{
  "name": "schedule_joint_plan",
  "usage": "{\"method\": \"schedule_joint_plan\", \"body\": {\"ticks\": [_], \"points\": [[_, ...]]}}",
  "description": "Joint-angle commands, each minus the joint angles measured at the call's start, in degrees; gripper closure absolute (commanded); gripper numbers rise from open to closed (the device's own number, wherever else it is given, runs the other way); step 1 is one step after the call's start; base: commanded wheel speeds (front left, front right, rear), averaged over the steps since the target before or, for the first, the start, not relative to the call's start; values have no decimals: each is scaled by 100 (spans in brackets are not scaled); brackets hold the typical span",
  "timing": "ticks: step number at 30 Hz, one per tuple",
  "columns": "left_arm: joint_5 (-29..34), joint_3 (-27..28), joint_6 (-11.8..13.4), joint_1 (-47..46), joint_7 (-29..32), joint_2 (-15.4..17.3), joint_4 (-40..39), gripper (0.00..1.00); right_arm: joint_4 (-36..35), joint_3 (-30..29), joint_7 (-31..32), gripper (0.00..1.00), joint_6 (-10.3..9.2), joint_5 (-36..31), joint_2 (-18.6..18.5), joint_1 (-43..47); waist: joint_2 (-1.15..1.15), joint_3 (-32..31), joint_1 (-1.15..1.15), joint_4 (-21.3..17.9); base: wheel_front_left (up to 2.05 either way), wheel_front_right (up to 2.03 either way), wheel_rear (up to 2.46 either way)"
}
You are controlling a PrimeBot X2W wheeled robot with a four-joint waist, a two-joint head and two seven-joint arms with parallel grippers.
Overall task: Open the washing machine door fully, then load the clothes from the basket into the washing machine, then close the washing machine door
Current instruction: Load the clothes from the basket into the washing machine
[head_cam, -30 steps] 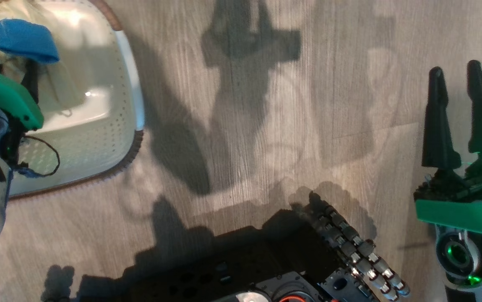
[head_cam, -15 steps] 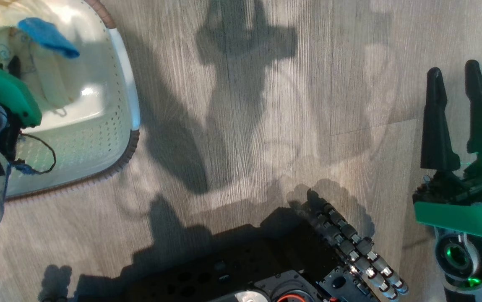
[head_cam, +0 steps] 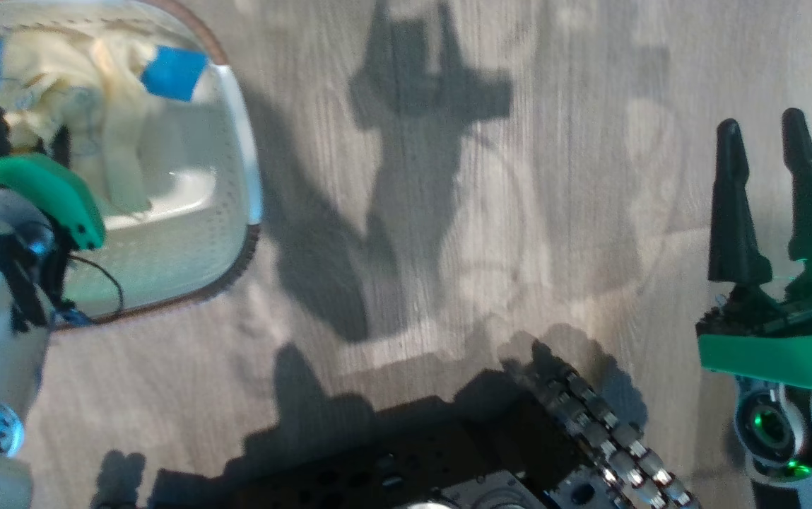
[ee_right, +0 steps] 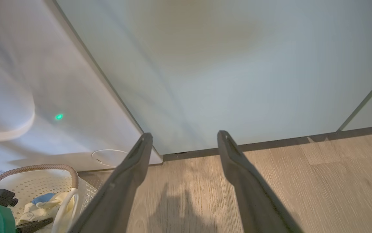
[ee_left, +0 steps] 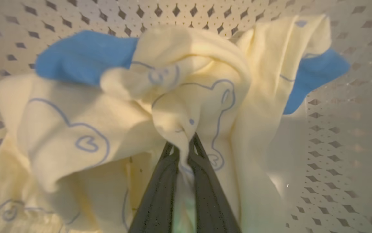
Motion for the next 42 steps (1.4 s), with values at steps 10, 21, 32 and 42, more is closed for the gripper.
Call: {"method": "schedule_joint_plan", "body": {"ticks": [10, 21, 32, 42], "points": [[81, 173, 198, 666, -272, -143, -651, 100, -13, -308, -55, 0, 5, -418, -88, 273, 0, -892, 0, 725, 0, 0, 0], [568, 838, 550, 1831, -277, -445, -2755, 100, 141, -616, -55, 0, 5, -864, -88, 625, 0, -1960, 0, 1294, 0, 0, 0], [1184, 1494, 769, 2955, -277, -726, -4732, 100, 336, -759, -55, 0, 5, -1136, -88, 1037, 0, -3102, 0, 1593, 0, 0, 0], [1452, 1855, 831, 3956, -277, -731, -5795, 100, 585, -743, -55, 0, 5, -1247, -88, 1474, 0, -4165, 0, 1642, 0, 0, 0]]}}
